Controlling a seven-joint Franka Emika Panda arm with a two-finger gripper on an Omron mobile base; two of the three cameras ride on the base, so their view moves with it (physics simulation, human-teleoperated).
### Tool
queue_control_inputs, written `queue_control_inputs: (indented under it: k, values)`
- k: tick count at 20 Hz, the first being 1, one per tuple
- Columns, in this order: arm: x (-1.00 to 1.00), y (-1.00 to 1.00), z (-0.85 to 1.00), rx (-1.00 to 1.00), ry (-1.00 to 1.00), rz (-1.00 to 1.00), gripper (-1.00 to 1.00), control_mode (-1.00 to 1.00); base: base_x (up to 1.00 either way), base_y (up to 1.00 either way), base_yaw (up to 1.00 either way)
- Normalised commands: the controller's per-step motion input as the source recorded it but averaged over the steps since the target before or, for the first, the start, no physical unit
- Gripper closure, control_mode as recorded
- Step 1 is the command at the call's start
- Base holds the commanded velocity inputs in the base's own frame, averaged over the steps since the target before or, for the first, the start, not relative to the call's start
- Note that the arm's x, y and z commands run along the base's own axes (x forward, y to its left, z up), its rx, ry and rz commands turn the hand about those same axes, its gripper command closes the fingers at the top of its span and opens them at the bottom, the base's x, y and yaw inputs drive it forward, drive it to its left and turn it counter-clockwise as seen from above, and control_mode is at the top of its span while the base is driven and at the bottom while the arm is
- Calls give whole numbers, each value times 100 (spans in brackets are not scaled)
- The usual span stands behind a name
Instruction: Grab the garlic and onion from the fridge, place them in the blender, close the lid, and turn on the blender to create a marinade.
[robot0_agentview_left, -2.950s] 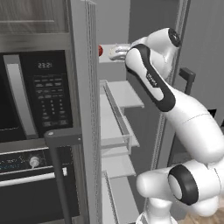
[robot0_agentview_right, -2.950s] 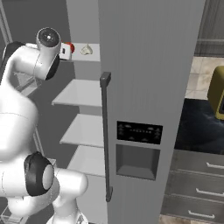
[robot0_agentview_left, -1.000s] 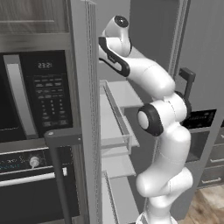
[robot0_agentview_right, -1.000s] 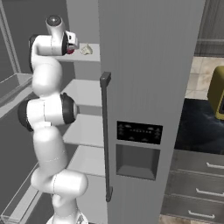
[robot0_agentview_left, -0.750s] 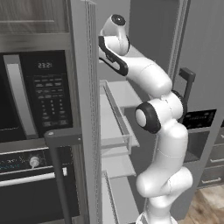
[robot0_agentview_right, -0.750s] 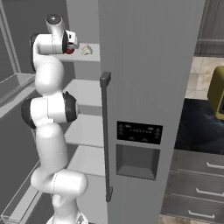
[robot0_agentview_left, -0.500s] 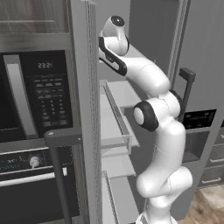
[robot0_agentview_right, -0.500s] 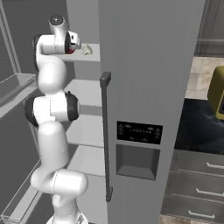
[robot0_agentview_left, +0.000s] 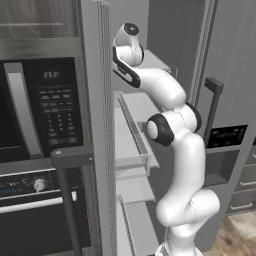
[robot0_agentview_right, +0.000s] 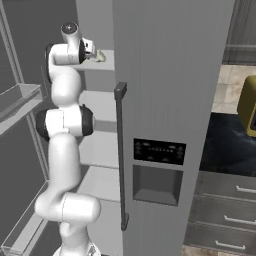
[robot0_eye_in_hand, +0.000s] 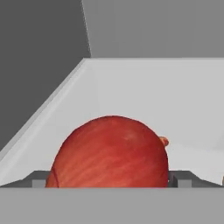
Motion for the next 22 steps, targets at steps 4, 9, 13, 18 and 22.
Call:
queue_control_inputs:
  k: [4,9,13,18,22]
  values:
    - [33,2,-5,0,0,-2,-100,-100,0,0,0]
    - [12,0,-22,0,1,0,-100,-100,0,0,0]
    - [1,0,-40,0,4,0,100,-100,0,0,0]
    - [0,-1,-27,0,-1,0,100,-100,0,0,0]
    - [-47,-26,0,4,-19,0,100,-100,0,0,0]
